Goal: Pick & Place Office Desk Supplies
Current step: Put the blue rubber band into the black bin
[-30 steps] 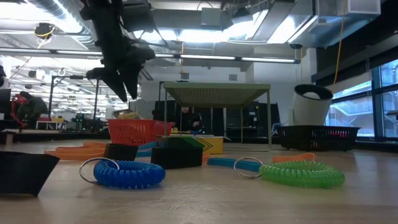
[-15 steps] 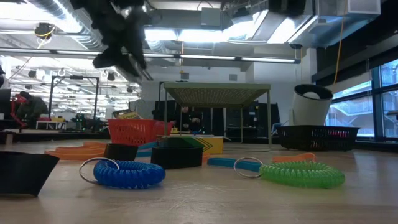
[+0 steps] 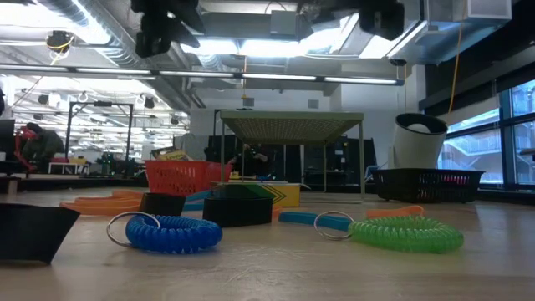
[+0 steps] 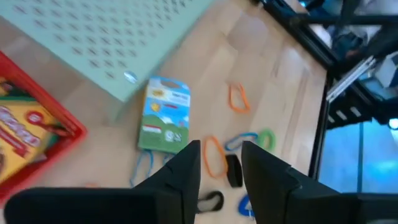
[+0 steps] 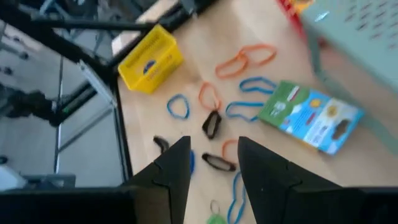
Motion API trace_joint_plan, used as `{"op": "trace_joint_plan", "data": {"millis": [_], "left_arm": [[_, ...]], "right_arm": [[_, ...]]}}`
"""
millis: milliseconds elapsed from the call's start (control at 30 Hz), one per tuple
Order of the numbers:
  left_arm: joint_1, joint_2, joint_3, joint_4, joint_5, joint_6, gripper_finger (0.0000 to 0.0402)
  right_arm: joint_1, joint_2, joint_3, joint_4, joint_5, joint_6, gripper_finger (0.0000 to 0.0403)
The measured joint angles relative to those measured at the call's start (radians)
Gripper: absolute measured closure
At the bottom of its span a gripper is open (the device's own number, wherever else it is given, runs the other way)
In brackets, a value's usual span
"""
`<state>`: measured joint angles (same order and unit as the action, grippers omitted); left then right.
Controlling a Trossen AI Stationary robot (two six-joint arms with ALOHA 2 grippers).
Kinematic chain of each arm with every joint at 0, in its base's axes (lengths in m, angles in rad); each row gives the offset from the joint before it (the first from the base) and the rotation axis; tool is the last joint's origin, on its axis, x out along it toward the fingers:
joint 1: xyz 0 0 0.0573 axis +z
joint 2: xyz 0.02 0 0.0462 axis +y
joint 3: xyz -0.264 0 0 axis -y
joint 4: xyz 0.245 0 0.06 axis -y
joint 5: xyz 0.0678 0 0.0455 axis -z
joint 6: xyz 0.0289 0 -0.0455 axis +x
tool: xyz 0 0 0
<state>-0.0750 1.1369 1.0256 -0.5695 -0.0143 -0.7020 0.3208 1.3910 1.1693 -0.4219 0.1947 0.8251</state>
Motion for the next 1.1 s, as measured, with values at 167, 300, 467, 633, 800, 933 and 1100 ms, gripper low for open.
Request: {"op": "trace_joint_plan", "data": {"millis": [167, 300, 467, 633, 800, 933, 1100], "left_arm": [[-0.117, 0.054, 0.0, -0.006, -0.071, -0.042, 0.0294], [-0.181, 0.125, -0.001, -0.017, -0.073, -0.047, 0.0295], [-0.224, 0.241, -0.001, -0.07, -0.116, -0.016, 0.0295], [-0.233, 0.337, -0.002, -0.085, -0.25, 0.028, 0.0295], [-0.209, 0.411, -0.002, -0.084, -0.297, 0.078, 0.0295], [-0.181, 0.459, -0.002, -0.064, -0.263, 0.127, 0.0285], [-0.155, 0.495, -0.002, -0.003, -0.232, 0.198, 0.0253]], "right_arm": [[0.025, -0.072, 0.0, 0.001, 0.026, 0.005, 0.0268], [0.041, -0.109, 0.0, -0.001, 0.033, 0.009, 0.0268], [0.058, -0.118, 0.0, -0.002, 0.034, 0.01, 0.0268], [0.078, -0.118, 0.0, 0.002, 0.045, 0.031, 0.0268], [0.094, -0.118, 0.0, 0.003, 0.06, 0.05, 0.0268], [0.109, -0.118, 0.0, 0.005, 0.06, 0.059, 0.0268], [0.126, -0.118, 0.0, 0.006, 0.06, 0.081, 0.0268]]}}
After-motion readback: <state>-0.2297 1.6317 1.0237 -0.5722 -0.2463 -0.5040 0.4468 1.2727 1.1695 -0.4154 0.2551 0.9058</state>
